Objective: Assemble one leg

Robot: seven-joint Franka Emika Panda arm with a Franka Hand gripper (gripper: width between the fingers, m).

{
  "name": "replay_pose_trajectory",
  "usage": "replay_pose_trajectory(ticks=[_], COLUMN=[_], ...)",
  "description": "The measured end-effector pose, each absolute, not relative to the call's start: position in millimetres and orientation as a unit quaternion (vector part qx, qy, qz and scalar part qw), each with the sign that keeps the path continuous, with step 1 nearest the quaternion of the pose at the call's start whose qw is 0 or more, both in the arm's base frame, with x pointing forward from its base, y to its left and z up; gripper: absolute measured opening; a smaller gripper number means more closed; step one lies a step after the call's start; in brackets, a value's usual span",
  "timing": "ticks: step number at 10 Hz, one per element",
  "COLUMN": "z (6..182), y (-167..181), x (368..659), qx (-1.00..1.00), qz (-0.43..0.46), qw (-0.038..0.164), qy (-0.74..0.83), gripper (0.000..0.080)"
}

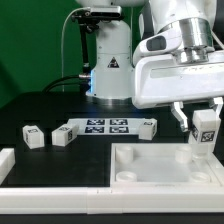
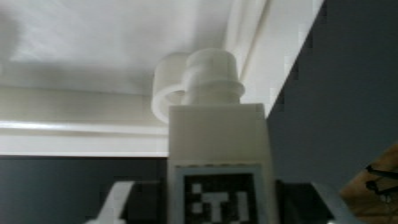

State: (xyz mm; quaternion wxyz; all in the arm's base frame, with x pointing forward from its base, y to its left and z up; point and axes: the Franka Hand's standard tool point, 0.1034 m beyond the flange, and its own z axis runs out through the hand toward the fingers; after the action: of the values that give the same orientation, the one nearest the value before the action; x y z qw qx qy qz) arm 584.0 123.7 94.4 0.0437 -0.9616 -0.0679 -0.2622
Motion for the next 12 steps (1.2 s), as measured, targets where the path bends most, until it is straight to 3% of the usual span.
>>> replay_pose_trajectory(ticks=[3, 5, 7, 12], z=[98.7, 85.6, 75.8, 72.0], y=[120.6, 116.5, 114.7, 113.1], x=[600.8, 618.6, 616.2, 608.9], qx=[-0.960, -0.957, -0.957, -0.950], qz=[-0.268, -0.279, -0.278, -0.302], qw=[0.042, 0.038, 0.036, 0.033], qy=[-0.073, -0.076, -0.074, -0.073], gripper=[0.0290, 0.0290, 0.0290, 0.0290])
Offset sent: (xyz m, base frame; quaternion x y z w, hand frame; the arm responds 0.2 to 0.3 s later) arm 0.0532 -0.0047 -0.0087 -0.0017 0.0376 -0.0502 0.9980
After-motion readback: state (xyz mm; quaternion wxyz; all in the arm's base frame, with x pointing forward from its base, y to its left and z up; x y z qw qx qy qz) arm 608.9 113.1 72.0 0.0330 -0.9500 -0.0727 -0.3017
